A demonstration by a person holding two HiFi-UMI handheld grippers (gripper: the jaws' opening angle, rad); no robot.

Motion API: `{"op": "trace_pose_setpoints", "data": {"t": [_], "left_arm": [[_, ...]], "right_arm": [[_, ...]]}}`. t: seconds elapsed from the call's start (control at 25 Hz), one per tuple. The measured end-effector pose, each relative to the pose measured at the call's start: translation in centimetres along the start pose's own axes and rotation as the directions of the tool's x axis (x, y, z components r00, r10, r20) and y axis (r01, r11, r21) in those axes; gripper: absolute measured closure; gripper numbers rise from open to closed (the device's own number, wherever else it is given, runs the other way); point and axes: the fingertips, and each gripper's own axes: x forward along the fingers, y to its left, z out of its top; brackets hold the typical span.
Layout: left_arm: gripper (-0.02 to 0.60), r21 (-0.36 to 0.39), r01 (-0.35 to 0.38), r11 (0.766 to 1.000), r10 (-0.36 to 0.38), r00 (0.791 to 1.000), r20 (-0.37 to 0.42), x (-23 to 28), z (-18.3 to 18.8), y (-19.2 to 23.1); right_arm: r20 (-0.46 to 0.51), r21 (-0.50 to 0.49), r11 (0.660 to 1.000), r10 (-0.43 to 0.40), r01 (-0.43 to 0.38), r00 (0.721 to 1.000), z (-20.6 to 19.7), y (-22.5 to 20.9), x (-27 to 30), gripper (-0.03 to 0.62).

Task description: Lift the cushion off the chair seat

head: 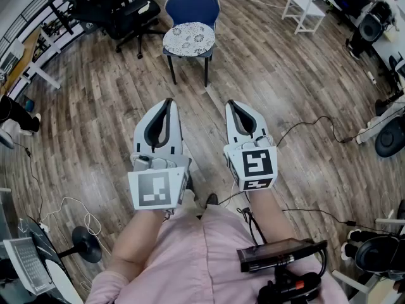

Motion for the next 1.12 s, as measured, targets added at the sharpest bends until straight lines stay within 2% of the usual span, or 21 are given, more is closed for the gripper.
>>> {"op": "trace_pose_setpoints", "data": {"t": [0.32,0.52,0.64,0.76,1.12], "left_arm": [[0.571,-0.005,-0.017,1.000,0.017,0.999,-0.031,0.2,-0.3,-0.5],[0.571,-0.003,-0.017,1.000,0.017,0.999,-0.036,0.1,-1.0,-0.7],[0.571,-0.007,-0.016,1.000,0.016,0.999,-0.040,0.6,-1.8,-0.1],[0.571,-0.016,-0.024,1.000,0.023,0.999,-0.037,2.1,-2.4,1.3],[0.571,-0.044,-0.022,0.999,0.019,0.998,-0.053,10.7,-5.5,7.3]], "right_arm": [[0.003,0.002,1.000,0.006,-0.006,1.000,-0.2,-0.5,-0.2,0.594],[0.019,0.040,0.999,0.028,-0.029,0.999,-0.5,-0.5,-0.2,0.592],[0.014,0.042,0.998,0.035,-0.036,0.999,-0.9,-0.4,0.7,0.507],[0.008,0.039,0.999,0.033,-0.033,0.999,-1.2,-0.6,2.6,0.470],[-0.029,0.027,1.000,0.010,-0.009,1.000,-1.8,-2.4,12.8,0.470]]}}
